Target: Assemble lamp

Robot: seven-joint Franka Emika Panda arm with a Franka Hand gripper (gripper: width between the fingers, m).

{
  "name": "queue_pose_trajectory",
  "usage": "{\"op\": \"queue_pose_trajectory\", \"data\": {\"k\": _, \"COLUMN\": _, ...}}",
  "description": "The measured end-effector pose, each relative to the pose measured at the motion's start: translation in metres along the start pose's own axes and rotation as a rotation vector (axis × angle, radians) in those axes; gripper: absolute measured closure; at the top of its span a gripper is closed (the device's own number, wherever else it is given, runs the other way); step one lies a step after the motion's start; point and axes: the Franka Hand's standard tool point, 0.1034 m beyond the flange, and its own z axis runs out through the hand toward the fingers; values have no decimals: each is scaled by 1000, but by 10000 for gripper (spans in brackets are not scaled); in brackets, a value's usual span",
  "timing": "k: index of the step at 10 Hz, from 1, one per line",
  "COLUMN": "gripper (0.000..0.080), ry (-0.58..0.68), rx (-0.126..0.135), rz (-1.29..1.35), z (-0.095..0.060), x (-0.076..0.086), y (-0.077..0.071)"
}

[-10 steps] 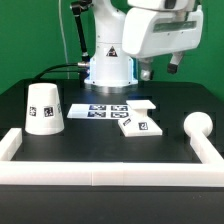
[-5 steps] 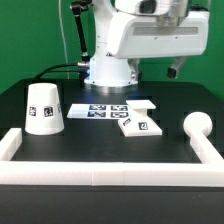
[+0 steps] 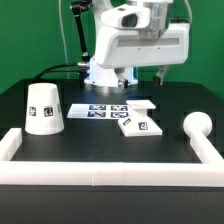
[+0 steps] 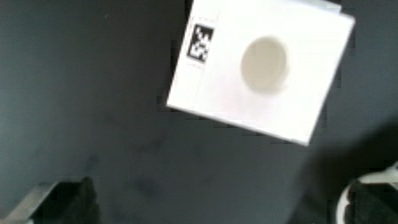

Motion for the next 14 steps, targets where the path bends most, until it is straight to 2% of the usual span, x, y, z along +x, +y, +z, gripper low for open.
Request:
{"op": "queue_pose_trajectory", "data": {"k": 3, "gripper": 100, "ry": 2, "rx": 6, "rz": 28, "z": 0, "x": 0, "y": 0}}
{"op": "queue_pose_trajectory", "data": {"k": 4, "gripper": 100, "ry": 3, "rx": 22, "rz": 91, "z": 1, "x": -2, "y": 1}}
{"op": "queue_pose_trajectory", "data": {"k": 5, "gripper": 100, "ry": -10, "rx": 49, "rz": 164, "z": 9, "x": -9, "y": -3}}
{"op": "queue_pose_trajectory", "data": {"k": 7, "gripper": 100, "ry": -23, "rx": 61, "rz": 186, "z": 16, "x": -12, "y": -5}}
{"op": "queue_pose_trajectory", "data": {"k": 11, "gripper": 100, "ry": -16, "rx": 63, "rz": 188, "z": 20, "x": -12, "y": -5}}
{"op": "queue_pose_trajectory", "data": {"k": 14, "gripper": 100, "ry": -25, "rx": 66, "rz": 184, "z": 33, "x": -14, "y": -10}}
